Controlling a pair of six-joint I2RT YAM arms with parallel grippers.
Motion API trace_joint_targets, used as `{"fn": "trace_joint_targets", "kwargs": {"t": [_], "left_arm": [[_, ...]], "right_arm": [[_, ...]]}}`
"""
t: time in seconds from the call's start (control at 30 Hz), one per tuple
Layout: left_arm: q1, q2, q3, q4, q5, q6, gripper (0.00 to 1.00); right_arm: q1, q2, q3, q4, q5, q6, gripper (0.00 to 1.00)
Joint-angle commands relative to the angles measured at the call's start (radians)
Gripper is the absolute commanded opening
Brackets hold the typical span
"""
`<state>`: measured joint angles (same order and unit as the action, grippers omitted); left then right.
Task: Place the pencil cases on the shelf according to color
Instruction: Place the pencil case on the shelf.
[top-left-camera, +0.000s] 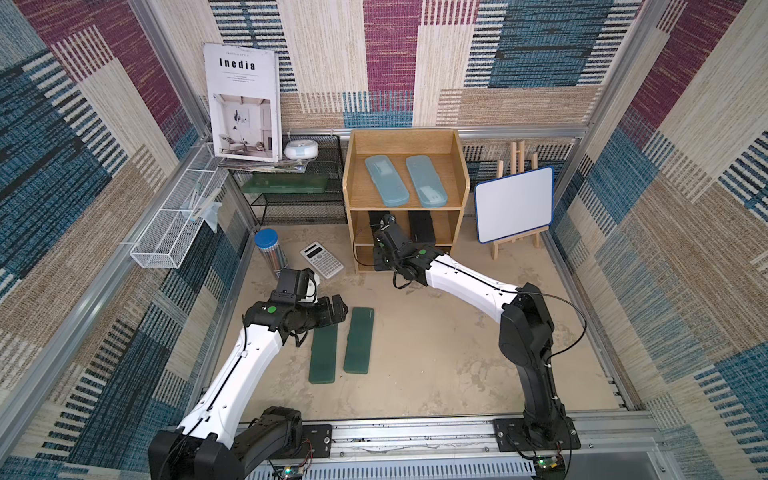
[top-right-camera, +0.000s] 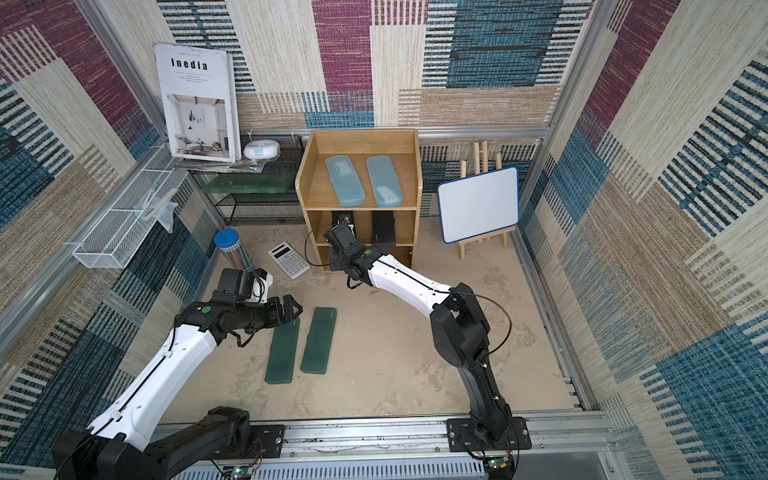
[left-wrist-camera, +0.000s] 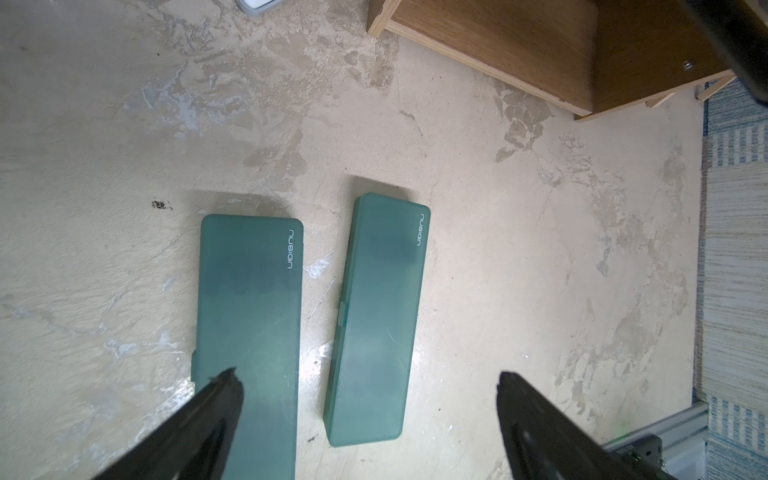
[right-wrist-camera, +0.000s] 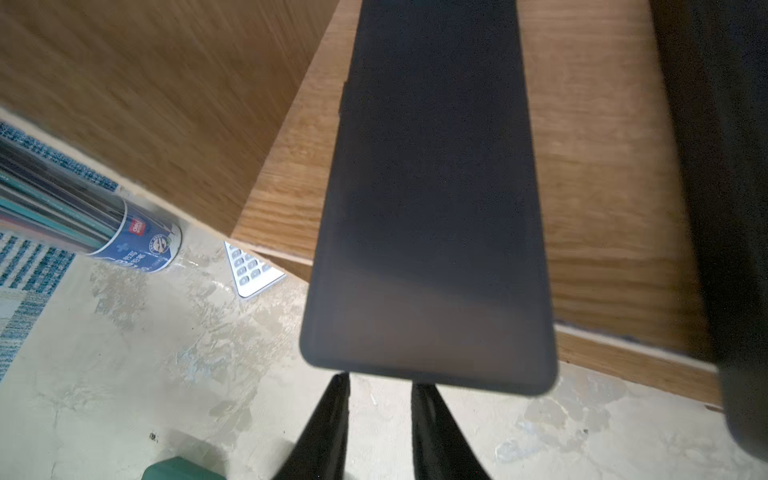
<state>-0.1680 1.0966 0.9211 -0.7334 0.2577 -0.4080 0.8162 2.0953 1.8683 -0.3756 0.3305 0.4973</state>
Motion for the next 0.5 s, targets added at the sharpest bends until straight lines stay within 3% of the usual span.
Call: {"fn": "trace_joint_targets", "kwargs": {"t": [0.0, 0.47], "left_arm": [[0.001, -0.001, -0.004, 0.006, 0.000, 0.005, 1.00], [0.001, 0.020, -0.003, 0.006, 0.033, 0.015, 1.00]], "right_arm": [[0.000, 0.019, 0.032, 0.024, -0.013, -0.008, 0.31], [0.003, 0.015, 0.016, 0.051, -0.019, -0.018, 0.31]]}}
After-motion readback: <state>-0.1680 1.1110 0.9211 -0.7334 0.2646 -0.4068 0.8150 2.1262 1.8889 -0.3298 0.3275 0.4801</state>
